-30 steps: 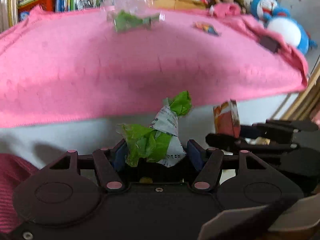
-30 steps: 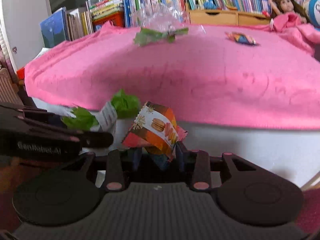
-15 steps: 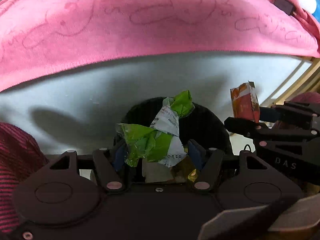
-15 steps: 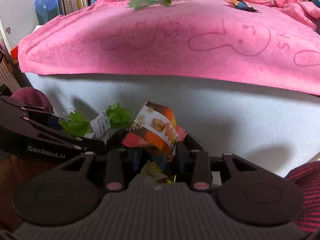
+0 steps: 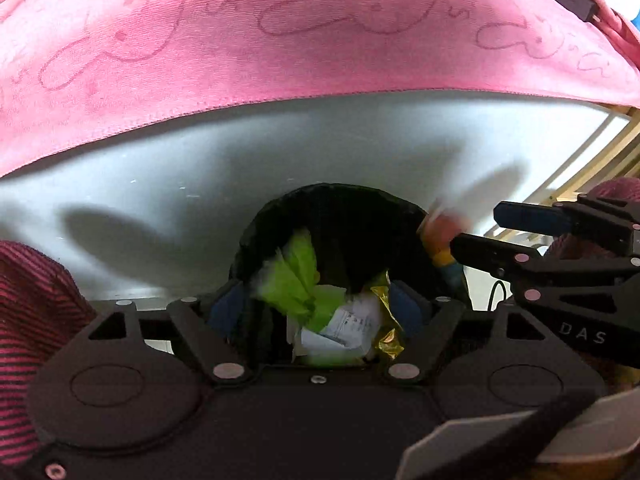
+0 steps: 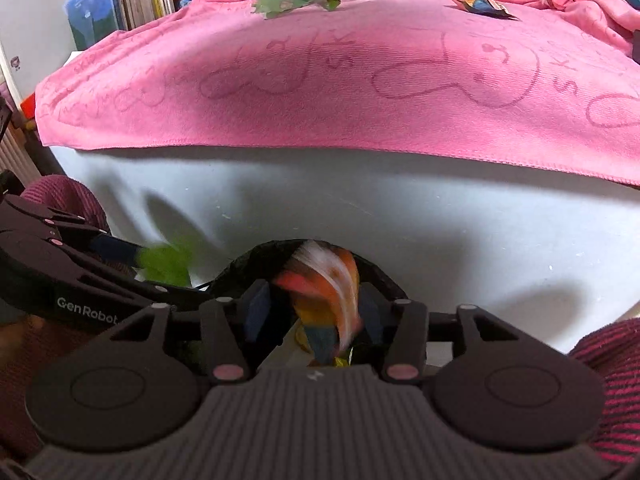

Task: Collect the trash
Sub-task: 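Carry both held items down into the white bin and open both tools, then raise both open tools back over the towel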

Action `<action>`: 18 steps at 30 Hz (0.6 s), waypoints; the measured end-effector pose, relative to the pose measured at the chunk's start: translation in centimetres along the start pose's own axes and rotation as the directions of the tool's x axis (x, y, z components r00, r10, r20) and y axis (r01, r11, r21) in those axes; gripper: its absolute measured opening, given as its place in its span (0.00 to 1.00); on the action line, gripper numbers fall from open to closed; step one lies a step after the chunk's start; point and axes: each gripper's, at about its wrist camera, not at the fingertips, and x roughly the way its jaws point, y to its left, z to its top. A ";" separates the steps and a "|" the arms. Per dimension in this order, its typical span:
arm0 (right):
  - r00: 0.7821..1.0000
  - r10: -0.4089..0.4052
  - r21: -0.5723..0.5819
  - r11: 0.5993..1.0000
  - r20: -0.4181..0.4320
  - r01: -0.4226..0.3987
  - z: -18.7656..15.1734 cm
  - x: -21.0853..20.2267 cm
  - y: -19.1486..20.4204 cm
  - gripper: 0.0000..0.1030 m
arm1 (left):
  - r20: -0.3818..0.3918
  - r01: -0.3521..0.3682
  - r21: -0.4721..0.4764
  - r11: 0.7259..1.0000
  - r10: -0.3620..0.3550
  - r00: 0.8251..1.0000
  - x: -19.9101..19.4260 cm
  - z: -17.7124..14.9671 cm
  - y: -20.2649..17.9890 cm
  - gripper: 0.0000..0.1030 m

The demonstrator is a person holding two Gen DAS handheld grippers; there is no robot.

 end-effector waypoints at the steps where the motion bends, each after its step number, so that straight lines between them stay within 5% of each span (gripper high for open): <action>1: 1.000 0.001 0.001 1.000 0.000 -0.001 0.0 0.0 0.0 0.65 | 0.003 -0.002 0.000 1.000 0.002 1.000 0.2 -0.2 -0.5 0.77; 10: 0.998 -0.005 0.012 1.000 0.060 0.004 1.3 -1.1 -0.7 0.68 | 0.117 0.010 -0.012 1.000 -0.008 0.993 -2.1 1.3 0.4 0.79; 18: 0.969 -0.043 -0.010 0.999 0.244 0.047 6.0 -3.9 -2.2 0.73 | 0.320 0.044 -0.026 0.999 -0.033 0.947 -6.8 5.5 1.8 0.83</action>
